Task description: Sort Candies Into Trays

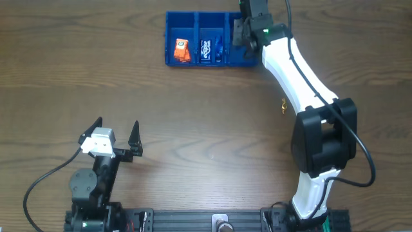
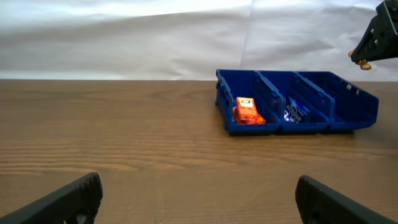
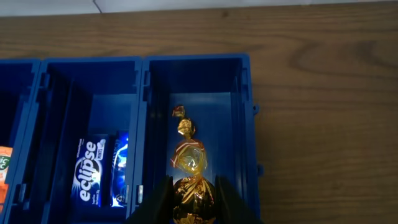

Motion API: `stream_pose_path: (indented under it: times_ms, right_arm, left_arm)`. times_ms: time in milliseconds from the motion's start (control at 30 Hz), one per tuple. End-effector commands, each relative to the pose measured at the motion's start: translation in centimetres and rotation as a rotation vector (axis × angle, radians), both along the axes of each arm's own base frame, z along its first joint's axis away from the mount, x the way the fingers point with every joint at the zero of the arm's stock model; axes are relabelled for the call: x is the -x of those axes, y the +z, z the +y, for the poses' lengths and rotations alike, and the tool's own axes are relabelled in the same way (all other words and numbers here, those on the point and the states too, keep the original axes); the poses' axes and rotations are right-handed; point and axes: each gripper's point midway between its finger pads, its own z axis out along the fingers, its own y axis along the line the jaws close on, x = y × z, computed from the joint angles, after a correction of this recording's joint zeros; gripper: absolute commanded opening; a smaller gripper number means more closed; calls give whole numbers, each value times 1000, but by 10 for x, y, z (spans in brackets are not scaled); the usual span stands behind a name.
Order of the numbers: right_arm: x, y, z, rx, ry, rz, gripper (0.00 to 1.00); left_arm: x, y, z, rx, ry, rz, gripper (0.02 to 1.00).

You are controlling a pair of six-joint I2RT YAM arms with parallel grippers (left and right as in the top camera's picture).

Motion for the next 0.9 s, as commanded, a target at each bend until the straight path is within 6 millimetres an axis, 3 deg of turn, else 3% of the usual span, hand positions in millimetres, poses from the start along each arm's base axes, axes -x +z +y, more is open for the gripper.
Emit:
stream_pose_path:
  times_ms: [33, 133, 200, 333, 433, 567, 700, 833, 900]
  right_arm:
    - [-5, 7, -4, 20, -1, -21, 283]
    - [-5, 8, -1, 19, 4, -24, 494]
    - [-4, 8, -1, 18, 5, -24, 570]
    - [4, 19, 0, 58, 57, -46, 617]
    - [26, 36, -8, 80, 71, -104, 632]
    - [69, 43, -44, 40, 1, -128, 623]
    - [121, 25, -82, 41, -52, -55, 606]
    - [167, -16, -103, 31, -84, 75, 570]
    - [178, -37, -109, 21, -93, 132, 573]
  left_arm:
    - [1, -16, -2, -14, -16, 43, 998]
    - [1, -16, -2, -14, -16, 43, 998]
    - [1, -16, -2, -14, -16, 43, 998]
    - [1, -16, -2, -14, -16, 43, 998]
    - [1, -16, -2, -14, -16, 43, 998]
    - [1, -16, -2, -14, -16, 43, 998]
    - [1, -16, -2, -14, -16, 43, 998]
    - [1, -16, -2, -14, -16, 43, 998]
    - [1, -16, -2, -14, -16, 43, 996]
